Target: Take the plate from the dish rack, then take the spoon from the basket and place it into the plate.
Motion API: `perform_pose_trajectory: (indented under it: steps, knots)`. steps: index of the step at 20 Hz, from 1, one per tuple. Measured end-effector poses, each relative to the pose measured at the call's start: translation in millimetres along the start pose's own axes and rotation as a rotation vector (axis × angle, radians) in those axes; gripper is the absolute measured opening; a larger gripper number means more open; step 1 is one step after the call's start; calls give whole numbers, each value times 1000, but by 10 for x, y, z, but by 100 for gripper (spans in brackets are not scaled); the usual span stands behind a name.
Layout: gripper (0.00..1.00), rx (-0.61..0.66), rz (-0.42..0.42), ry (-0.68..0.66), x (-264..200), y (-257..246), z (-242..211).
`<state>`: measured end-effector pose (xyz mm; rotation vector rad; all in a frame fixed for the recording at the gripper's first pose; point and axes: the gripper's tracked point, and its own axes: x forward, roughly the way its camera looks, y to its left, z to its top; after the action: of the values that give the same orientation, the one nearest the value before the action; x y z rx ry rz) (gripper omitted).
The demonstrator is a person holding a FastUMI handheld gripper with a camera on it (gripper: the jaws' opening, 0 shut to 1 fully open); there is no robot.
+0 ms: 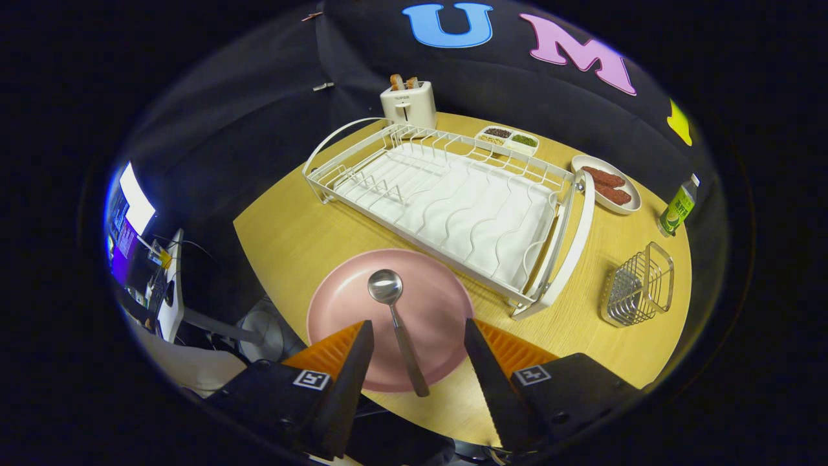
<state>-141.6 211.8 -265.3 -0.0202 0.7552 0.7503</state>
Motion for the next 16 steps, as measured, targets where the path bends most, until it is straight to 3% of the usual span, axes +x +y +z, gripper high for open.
perform_pose_trajectory:
  steps: [4, 10, 16]
  knots:
    - [99, 1, -6, -68, -139, 1, 207]
    - [99, -22, -73, -274, -588, -276, 965]
    - [99, -48, -176, -536, -1424, -774, 1834]
